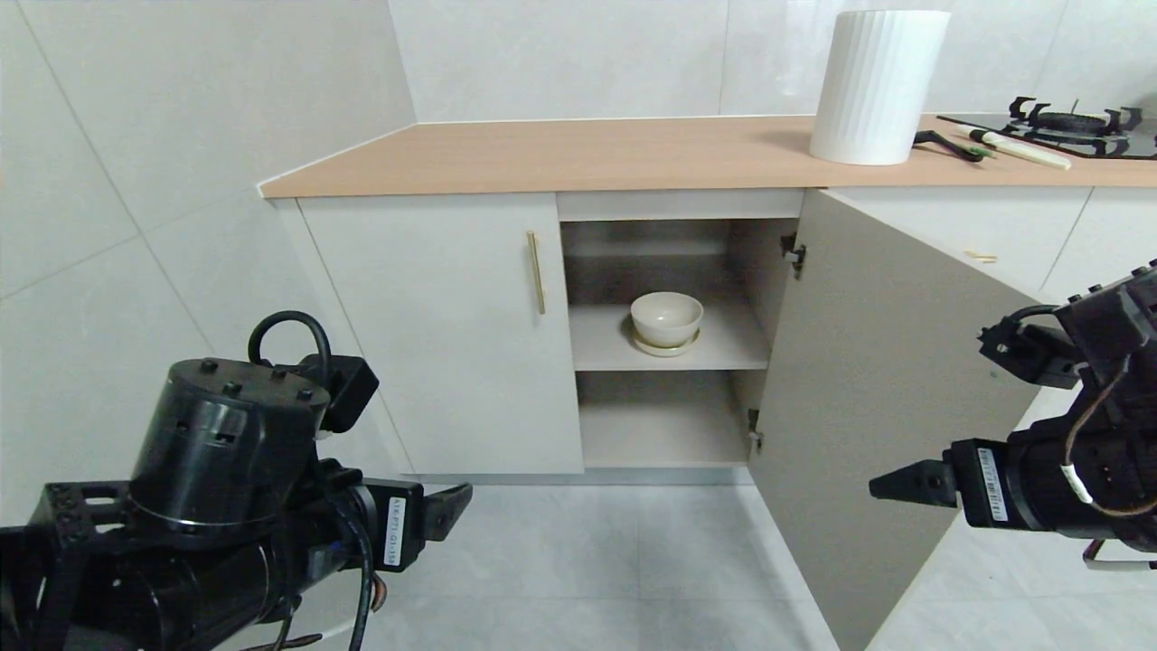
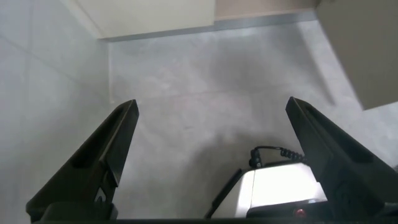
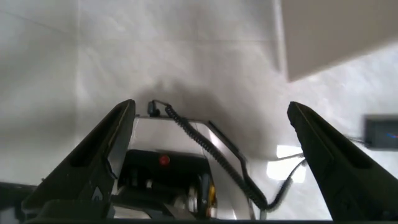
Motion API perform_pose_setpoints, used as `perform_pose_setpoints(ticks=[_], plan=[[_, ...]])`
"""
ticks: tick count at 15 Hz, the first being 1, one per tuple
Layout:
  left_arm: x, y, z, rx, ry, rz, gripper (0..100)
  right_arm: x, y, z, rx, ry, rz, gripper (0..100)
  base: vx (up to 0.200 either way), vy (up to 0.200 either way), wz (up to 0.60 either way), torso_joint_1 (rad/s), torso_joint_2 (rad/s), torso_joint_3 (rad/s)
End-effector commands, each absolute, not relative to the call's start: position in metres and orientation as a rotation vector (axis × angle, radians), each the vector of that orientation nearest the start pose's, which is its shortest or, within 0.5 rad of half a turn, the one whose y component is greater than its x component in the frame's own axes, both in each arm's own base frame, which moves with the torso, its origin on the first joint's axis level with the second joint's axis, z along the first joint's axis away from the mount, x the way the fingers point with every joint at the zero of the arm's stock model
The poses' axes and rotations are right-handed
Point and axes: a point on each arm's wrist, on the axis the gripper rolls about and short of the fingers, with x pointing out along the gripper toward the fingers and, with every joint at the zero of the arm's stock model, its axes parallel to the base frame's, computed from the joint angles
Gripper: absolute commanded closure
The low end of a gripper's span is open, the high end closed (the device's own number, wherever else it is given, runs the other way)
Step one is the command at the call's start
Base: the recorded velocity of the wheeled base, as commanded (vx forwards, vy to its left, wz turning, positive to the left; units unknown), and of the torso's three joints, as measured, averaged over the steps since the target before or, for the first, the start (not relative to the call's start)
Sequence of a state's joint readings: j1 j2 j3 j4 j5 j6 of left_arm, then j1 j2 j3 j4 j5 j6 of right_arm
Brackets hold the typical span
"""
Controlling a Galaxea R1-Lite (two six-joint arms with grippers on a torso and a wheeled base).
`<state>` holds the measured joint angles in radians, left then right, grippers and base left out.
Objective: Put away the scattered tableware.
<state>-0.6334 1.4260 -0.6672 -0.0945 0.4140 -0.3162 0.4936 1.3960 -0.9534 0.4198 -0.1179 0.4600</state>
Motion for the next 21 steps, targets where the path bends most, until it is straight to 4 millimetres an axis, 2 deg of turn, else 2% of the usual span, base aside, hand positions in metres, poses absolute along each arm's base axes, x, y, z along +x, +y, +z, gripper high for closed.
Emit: perform_pose_setpoints(ticks=[1, 3, 5, 8, 11, 16, 21], plan=[[0.178, -0.120, 0.169, 0.027, 0.599, -0.117, 0, 0.176, 0.091, 0.216, 0.143, 0.928, 0.139, 0, 0.000, -0.200, 0.00, -0.002, 0.00, -0.002], [0.177, -0.119, 0.170, 0.024, 0.596, -0.118, 0, 0.175, 0.078, 0.228, 0.142, 0.991, 0.064, 0, 0.000, 0.000, 0.00, 0.000, 0.00, 0.000], [0.177, -0.119, 0.170, 0.024, 0.596, -0.118, 0, 0.181, 0.052, 0.236, 0.132, 1.001, -0.031, 0, 0.000, 0.000, 0.00, 0.000, 0.00, 0.000], [0.178, -0.119, 0.171, 0.024, 0.594, -0.118, 0, 0.198, 0.005, 0.238, 0.139, 0.973, -0.199, 0, 0.000, 0.000, 0.00, 0.000, 0.00, 0.000], [0.178, -0.119, 0.171, 0.022, 0.594, -0.118, 0, 0.219, -0.018, 0.230, 0.176, 0.946, -0.287, 0, 0.000, 0.000, 0.00, 0.000, 0.00, 0.000], [0.178, -0.119, 0.171, 0.019, 0.593, -0.116, 0, 0.265, -0.032, 0.209, 0.290, 0.839, -0.356, 0, 0.000, 0.000, 0.00, 0.000, 0.00, 0.000], [0.178, -0.119, 0.173, 0.015, 0.587, -0.116, 0, 0.276, -0.001, 0.193, 0.334, 0.788, -0.277, 0, 0.000, 0.000, 0.00, 0.000, 0.00, 0.000]])
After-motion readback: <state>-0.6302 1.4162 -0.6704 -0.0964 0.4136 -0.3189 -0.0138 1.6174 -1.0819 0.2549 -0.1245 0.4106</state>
